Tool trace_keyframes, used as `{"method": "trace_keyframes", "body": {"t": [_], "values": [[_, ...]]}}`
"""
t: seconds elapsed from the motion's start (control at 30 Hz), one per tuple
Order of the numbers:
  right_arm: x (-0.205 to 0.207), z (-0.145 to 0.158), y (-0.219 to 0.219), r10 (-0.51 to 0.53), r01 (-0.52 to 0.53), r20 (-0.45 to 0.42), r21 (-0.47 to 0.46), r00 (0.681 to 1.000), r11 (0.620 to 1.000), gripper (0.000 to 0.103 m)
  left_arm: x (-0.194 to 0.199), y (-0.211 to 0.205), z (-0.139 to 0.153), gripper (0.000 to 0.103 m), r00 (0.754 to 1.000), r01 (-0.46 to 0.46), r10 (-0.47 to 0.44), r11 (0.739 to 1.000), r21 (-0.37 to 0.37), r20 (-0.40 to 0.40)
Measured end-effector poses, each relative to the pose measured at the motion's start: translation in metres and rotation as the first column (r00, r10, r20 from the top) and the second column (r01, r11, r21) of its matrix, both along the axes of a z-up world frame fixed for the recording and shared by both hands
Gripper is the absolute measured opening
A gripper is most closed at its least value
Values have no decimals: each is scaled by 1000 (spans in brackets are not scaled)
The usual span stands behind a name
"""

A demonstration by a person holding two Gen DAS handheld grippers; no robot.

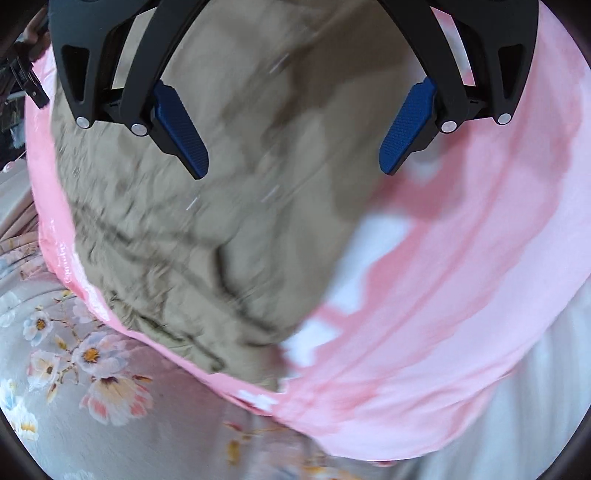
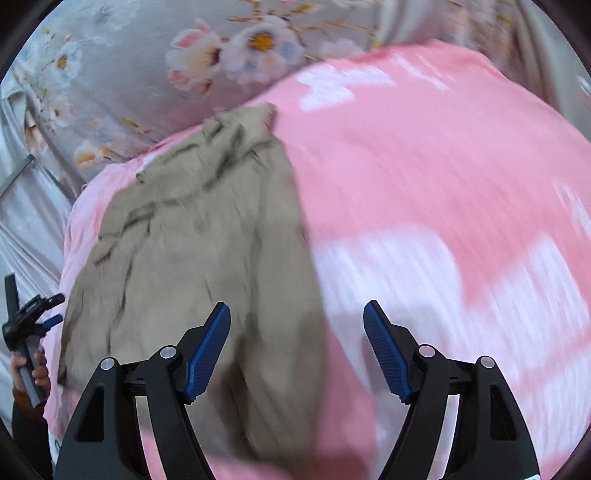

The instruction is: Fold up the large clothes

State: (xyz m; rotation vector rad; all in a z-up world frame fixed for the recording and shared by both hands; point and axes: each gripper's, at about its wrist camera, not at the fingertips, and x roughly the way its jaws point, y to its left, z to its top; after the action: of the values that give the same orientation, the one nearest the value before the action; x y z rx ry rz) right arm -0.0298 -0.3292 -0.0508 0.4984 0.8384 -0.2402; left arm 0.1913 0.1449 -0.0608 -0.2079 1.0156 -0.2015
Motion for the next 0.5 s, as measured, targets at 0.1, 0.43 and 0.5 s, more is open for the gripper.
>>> {"method": "trace_keyframes", "body": {"t": [0.1, 0.43, 0.5], "values": [[-25, -10, 8, -9, 6, 25, 83, 1000, 997, 73, -29, 30, -15, 91, 998, -53, 53, 998, -15, -44], [-14, -26, 57, 11, -14, 23, 90, 1000, 996, 59, -64, 23, -31, 57, 994, -43, 29, 990, -134, -102], [-13, -21, 60, 10, -12, 23, 87, 1000, 996, 34, -70, 17, -25, 30, 996, -15, 2, 991, -135, -91]]}}
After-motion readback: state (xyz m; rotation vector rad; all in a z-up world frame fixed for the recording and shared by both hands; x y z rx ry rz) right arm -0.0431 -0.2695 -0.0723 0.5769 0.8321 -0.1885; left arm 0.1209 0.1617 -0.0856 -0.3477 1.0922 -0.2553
